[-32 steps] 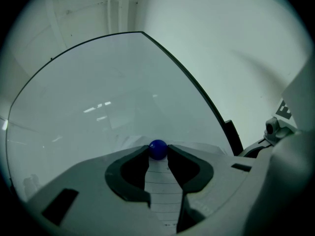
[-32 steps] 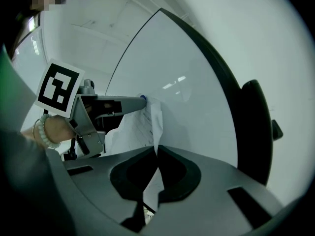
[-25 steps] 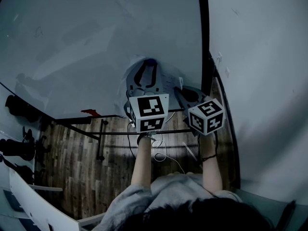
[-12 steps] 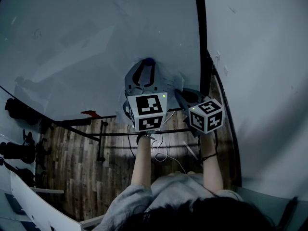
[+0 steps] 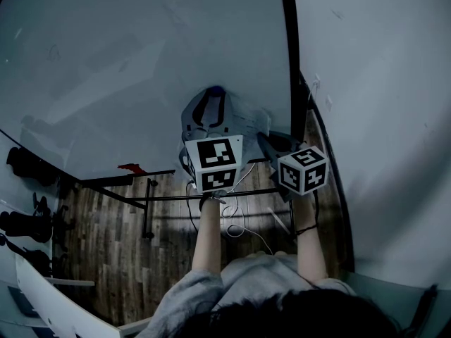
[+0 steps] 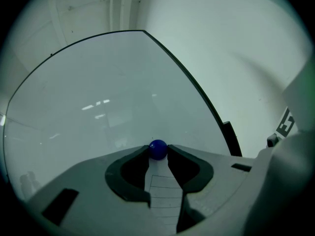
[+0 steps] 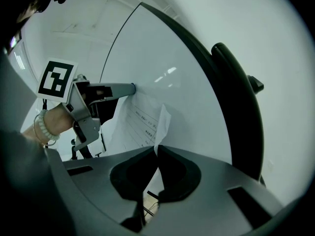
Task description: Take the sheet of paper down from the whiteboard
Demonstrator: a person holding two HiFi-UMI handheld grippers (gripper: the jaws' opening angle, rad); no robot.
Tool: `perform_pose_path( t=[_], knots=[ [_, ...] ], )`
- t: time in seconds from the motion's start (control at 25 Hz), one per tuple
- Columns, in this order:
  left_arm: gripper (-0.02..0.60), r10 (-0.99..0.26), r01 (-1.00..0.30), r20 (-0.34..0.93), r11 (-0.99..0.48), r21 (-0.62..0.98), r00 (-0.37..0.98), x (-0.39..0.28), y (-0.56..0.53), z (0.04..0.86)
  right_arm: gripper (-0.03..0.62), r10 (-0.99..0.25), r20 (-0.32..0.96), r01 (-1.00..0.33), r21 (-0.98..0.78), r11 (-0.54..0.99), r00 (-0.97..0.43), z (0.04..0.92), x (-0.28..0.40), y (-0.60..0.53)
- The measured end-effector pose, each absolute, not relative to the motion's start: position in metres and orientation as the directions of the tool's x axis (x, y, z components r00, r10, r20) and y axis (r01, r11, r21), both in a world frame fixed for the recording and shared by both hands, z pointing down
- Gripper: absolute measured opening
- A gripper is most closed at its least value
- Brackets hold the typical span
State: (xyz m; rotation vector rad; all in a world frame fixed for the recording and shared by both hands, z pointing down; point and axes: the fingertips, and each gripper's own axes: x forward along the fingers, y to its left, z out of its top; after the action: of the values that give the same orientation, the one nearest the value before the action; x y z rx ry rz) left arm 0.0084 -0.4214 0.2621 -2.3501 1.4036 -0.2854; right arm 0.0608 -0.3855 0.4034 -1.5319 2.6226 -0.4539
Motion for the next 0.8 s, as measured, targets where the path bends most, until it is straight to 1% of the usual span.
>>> perform_pose_path(
  t=[0.32,0.8],
  knots=[
    [0.104,-0.886,-0.803,-0.019,-0.410,-0.431,0.463,0.006,-0.420,0.259,0.000,-0.869,0.143,-0.855,-0.314,0.414,-0.473,0.423,0.070,-0.383],
    [0.104,-0.881,-0.815,-0.031,-0.423,-0.396,0.473,0.007,-0.420,0.260,0.000,-0.875,0.123,-0.854,-0.316,0.412,-0.468,0.422,0.077,-0.377]
  ],
)
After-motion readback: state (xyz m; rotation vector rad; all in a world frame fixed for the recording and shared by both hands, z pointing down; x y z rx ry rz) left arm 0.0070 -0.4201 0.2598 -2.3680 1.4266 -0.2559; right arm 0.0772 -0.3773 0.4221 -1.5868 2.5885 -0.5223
